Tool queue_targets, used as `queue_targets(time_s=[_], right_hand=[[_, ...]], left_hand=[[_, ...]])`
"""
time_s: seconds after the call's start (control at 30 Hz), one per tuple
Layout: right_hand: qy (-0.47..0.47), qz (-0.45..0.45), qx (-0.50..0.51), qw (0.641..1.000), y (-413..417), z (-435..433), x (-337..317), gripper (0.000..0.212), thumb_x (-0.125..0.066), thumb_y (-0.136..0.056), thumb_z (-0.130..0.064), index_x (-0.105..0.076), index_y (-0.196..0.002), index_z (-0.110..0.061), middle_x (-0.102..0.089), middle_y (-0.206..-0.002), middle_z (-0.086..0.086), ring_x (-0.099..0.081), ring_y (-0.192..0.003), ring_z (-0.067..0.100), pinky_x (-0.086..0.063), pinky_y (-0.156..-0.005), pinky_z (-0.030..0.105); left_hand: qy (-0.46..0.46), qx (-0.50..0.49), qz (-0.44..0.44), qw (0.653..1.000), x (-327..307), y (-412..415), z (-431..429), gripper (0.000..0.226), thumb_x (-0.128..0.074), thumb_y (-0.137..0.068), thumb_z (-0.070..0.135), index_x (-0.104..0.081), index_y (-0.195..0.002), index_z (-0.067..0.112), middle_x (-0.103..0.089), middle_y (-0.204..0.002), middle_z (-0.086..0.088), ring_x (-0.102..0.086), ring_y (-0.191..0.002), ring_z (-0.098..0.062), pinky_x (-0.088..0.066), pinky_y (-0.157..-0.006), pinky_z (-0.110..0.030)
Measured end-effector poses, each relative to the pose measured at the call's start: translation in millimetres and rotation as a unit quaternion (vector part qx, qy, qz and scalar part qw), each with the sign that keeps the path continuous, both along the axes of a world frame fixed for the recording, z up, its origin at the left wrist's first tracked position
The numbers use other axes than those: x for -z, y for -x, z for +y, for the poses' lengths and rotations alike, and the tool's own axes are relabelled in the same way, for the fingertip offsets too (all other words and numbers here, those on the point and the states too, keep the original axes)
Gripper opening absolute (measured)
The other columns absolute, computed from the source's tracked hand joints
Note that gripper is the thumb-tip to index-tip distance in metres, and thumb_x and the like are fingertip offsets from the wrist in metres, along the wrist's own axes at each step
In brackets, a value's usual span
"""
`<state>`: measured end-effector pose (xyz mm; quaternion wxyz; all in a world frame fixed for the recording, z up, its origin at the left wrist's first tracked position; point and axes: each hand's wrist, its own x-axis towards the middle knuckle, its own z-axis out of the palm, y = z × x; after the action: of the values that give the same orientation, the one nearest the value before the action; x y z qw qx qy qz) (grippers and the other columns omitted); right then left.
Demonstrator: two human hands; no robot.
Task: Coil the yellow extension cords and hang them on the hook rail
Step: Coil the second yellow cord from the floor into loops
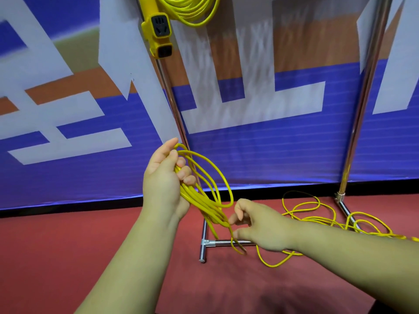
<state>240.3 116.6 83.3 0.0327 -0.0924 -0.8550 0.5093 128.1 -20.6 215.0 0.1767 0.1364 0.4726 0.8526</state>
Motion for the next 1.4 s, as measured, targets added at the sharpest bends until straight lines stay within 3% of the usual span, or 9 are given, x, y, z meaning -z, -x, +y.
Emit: queue_targets(time_s=[0.17, 0.27, 0.33, 0.6, 0.73, 0.87, 1.0, 1.17, 1.4], right_hand=[[0.059, -0.03, -0.04, 0.997, 9.5, -8.4, 4.6, 0.04, -0.07, -0.085, -0.003, -0.034, -0.084, -0.019, -0.06, -0.086, 0.002, -0.055, -0.07, 0.017, -0.043, -0.068, 0.036], [0.084, -0.041, -0.062, 0.994, 12.8, -12.5, 5.0, 0.036, -0.063, -0.091, 0.0, -0.032, -0.085, -0.017, -0.056, -0.078, 0.004, -0.068, -0.075, 0.019, -0.04, -0.067, 0.034], [0.116, -0.049, -0.06, 0.99, 14.3, -11.8, 2.6, 0.031, -0.059, -0.095, -0.003, -0.033, -0.085, -0.017, -0.061, -0.071, 0.001, -0.063, -0.071, 0.023, -0.039, -0.061, 0.03], [0.064, -0.101, -0.016, 0.993, -12.0, 8.4, 11.6, 0.025, -0.064, -0.095, -0.011, -0.043, -0.081, -0.014, -0.064, -0.064, -0.001, -0.058, -0.056, 0.009, -0.043, -0.055, 0.02], [0.061, -0.095, 0.014, 0.994, -15.3, 28.2, 7.1, 0.019, -0.065, -0.092, -0.007, -0.049, -0.083, -0.01, -0.068, -0.064, 0.001, -0.056, -0.064, 0.021, -0.043, -0.064, 0.035], [0.071, -0.06, 0.069, 0.993, -10.2, 27.2, 1.5, 0.015, -0.063, -0.09, 0.003, -0.053, -0.086, -0.006, -0.068, -0.061, -0.001, -0.056, -0.056, 0.015, -0.044, -0.065, 0.037], [0.124, 0.007, 0.117, 0.985, -1.7, 22.2, -21.8, 0.012, -0.061, -0.091, 0.005, -0.055, -0.09, -0.005, -0.073, -0.074, 0.008, -0.06, -0.063, 0.02, -0.048, -0.068, 0.037], [0.171, 0.077, 0.064, 0.98, -4.2, 14.1, -65.9, 0.014, -0.053, -0.096, 0.004, -0.053, -0.092, -0.01, -0.076, -0.083, 0.006, -0.061, -0.07, 0.018, -0.05, -0.071, 0.027], [0.155, 0.124, 0.015, 0.98, -26.3, 14.8, -104.7, 0.013, -0.059, -0.095, 0.0, -0.05, -0.093, -0.009, -0.073, -0.081, 0.01, -0.055, -0.064, 0.016, -0.047, -0.063, 0.023]], left_hand=[[-0.025, -0.035, -0.044, 0.998, 2.2, 13.8, -10.6, 0.028, -0.04, -0.107, 0.008, -0.06, -0.126, 0.011, -0.046, -0.066, 0.0, -0.037, -0.045, -0.005, -0.039, -0.041, -0.017], [-0.027, -0.058, -0.053, 0.997, 5.4, 21.4, -17.0, 0.027, -0.04, -0.107, 0.009, -0.063, -0.12, 0.013, -0.048, -0.063, -0.001, -0.05, -0.046, -0.008, -0.053, -0.052, -0.022], [-0.028, -0.083, -0.06, 0.994, 7.5, 29.9, -23.6, 0.028, -0.038, -0.108, 0.01, -0.064, -0.115, 0.015, -0.051, -0.059, 0.0, -0.063, -0.053, -0.011, -0.059, -0.06, -0.029], [-0.034, -0.194, -0.111, 0.974, 28.5, 89.5, -69.7, 0.039, -0.032, -0.103, -0.001, -0.057, -0.13, 0.012, -0.04, -0.068, 0.001, -0.037, -0.042, -0.006, -0.032, -0.04, -0.018], [0.019, -0.196, -0.101, 0.975, 40.0, 94.0, -74.4, 0.037, -0.033, -0.103, 0.003, -0.061, -0.123, 0.018, -0.047, -0.072, 0.001, -0.037, -0.043, -0.007, -0.032, -0.04, -0.019], [0.057, -0.14, -0.065, 0.986, 42.4, 86.0, -67.9, 0.027, -0.041, -0.105, 0.01, -0.063, -0.119, 0.017, -0.048, -0.071, 0.0, -0.035, -0.045, -0.007, -0.03, -0.039, -0.018], [0.156, -0.029, 0.049, 0.986, 44.7, 61.5, -56.0, 0.02, -0.055, -0.101, 0.012, -0.067, -0.117, 0.015, -0.047, -0.068, -0.001, -0.032, -0.043, -0.008, -0.027, -0.037, -0.018], [0.291, 0.131, 0.187, 0.929, 50.8, 21.8, -40.2, 0.027, -0.063, -0.098, 0.016, -0.07, -0.121, 0.028, -0.036, -0.056, 0.003, -0.025, -0.045, -0.014, -0.021, -0.047, -0.024], [0.32, 0.244, 0.251, 0.88, 50.2, -2.5, -25.7, 0.029, -0.061, -0.1, 0.018, -0.07, -0.117, 0.04, -0.034, -0.066, -0.014, -0.025, -0.048, -0.017, -0.024, -0.045, -0.024]])
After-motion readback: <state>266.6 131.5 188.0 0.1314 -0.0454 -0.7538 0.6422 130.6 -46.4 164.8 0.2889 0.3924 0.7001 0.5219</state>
